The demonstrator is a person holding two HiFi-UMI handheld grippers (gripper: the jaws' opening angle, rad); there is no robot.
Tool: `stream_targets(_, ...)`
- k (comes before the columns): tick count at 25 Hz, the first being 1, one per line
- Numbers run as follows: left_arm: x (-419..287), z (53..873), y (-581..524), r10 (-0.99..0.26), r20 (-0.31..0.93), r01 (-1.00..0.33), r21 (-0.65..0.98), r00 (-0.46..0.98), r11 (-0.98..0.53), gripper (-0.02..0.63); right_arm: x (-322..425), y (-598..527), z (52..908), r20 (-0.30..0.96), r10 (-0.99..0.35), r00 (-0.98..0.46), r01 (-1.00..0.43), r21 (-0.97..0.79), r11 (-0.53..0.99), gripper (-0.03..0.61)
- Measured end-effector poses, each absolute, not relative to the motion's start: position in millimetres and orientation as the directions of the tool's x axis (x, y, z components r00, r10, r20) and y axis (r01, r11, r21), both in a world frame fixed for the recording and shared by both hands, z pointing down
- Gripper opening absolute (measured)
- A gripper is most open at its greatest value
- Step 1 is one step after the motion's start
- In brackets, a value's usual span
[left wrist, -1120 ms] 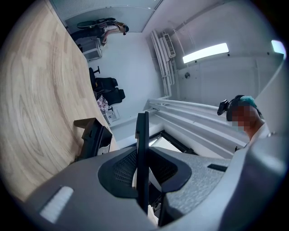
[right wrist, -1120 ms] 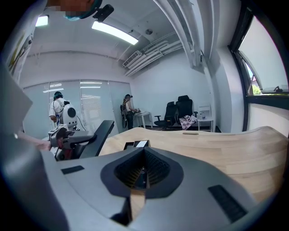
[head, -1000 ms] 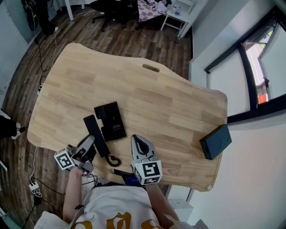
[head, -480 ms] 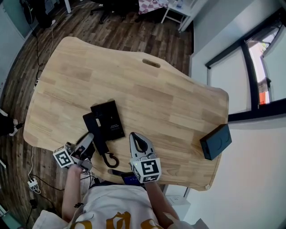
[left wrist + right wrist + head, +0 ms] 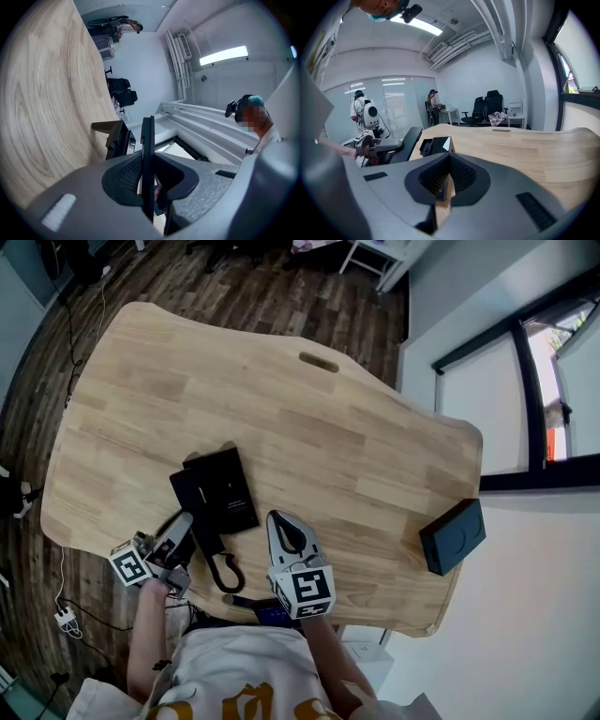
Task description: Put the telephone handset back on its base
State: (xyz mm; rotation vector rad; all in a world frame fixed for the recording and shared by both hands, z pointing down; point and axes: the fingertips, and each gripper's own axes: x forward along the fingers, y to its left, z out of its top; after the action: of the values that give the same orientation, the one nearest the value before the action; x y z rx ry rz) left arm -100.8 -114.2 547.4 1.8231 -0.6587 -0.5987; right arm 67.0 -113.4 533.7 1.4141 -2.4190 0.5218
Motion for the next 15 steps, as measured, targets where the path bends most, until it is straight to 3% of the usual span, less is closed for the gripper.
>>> stream_targets(15,-94.6,567.2,-130.0,-0.687,-0.088,-0.148,0.950,0.722,-0.277,0.075,68.0,-126.2,557.1,0.468,-0.743,-0.478,-0.875,-0.179,0.450,0.006)
